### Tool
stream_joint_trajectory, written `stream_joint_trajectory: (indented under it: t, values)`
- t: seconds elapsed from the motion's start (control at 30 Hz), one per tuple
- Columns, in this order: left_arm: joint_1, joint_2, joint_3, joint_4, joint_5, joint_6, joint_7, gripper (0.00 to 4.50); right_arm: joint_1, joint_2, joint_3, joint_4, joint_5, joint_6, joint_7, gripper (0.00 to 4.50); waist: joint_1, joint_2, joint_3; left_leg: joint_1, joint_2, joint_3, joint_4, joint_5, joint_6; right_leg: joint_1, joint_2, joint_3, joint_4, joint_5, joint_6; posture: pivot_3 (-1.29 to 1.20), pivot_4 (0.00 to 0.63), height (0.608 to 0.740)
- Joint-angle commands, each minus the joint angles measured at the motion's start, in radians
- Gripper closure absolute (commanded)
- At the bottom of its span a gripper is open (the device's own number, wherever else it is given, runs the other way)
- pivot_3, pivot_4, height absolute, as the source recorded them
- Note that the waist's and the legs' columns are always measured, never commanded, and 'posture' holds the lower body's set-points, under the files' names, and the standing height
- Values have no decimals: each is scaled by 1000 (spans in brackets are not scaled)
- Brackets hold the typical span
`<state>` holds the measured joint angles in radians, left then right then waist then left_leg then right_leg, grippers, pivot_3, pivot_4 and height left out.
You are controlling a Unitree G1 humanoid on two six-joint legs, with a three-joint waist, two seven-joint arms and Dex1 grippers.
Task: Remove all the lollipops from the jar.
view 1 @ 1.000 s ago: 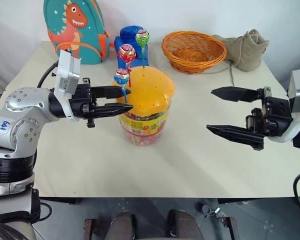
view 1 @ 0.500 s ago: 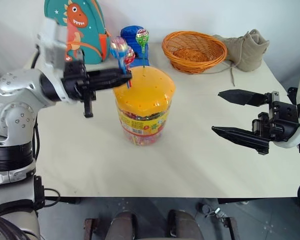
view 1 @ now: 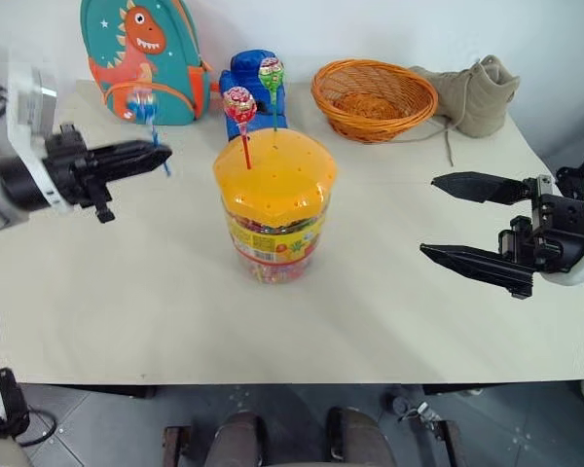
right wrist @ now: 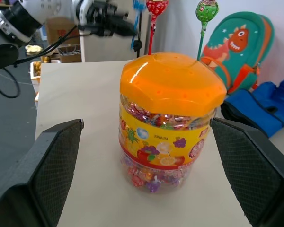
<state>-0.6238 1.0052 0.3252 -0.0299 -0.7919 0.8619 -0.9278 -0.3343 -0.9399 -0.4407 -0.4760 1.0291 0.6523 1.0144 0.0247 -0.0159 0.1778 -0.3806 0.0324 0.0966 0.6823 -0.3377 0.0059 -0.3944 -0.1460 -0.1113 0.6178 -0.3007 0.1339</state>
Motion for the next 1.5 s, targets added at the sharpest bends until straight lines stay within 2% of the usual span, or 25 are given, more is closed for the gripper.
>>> stream_joint_trajectory:
  t: [0.03,0.17,0.33,0.57,0.67,0.9,1.07,1.17,1.33,1.5]
  values:
    - [86,32,14,20,60,-9,9,4475,-10,-14,-6,-4,0,-21,24,0,1,0,0,-1,0,-1,0,0,0,0,0,0,0,0,0,0,150,740]
    - [190,1,-4,81,117,-15,38,4475,60,-28,-9,-14,-33,-30,93,0,0,0,0,-1,0,0,0,0,0,-1,0,0,0,0,0,0,150,740]
    - [272,-11,-93,143,211,3,67,4475,188,-15,-33,-36,-80,-67,135,0,1,-1,0,-3,0,-1,0,0,0,-2,0,-1,-1,0,0,0,150,740]
    - [264,9,-172,171,290,8,53,4475,231,-19,-42,-53,-86,-85,124,0,-1,-1,0,-3,0,0,0,0,0,-3,0,-1,0,0,0,0,150,740]
    - [231,21,-194,174,311,47,59,3784,227,-19,-43,-49,-87,-86,117,0,-1,-1,0,-3,0,0,0,0,0,-3,0,-1,0,0,0,0,150,740]
    - [175,42,-159,133,288,109,37,1652,211,-23,-38,-38,-92,-88,105,0,0,-1,0,-3,0,0,0,0,0,-3,0,-1,0,0,0,0,150,740]
    - [164,114,-97,80,242,64,-86,71,185,-27,-34,-29,-89,-85,98,0,-1,-1,0,-4,0,0,0,0,0,-3,0,-1,0,0,0,0,150,740]
    - [79,113,-46,107,212,-13,-137,28,167,-36,-37,-12,-94,-84,101,0,-1,-1,0,-4,0,0,0,0,0,-4,0,-2,0,0,0,0,150,740]
    - [-99,-7,11,153,136,-145,-185,28,98,-35,-46,-11,-62,-73,65,0,3,-1,0,-5,-1,0,2,0,0,-3,-1,-2,1,0,0,0,150,740]
    - [-177,-69,-39,185,112,-267,-375,28,50,-48,-67,-41,-8,-47,26,0,-2,-1,0,-5,-1,0,2,0,0,-4,0,-3,1,0,0,0,150,740]
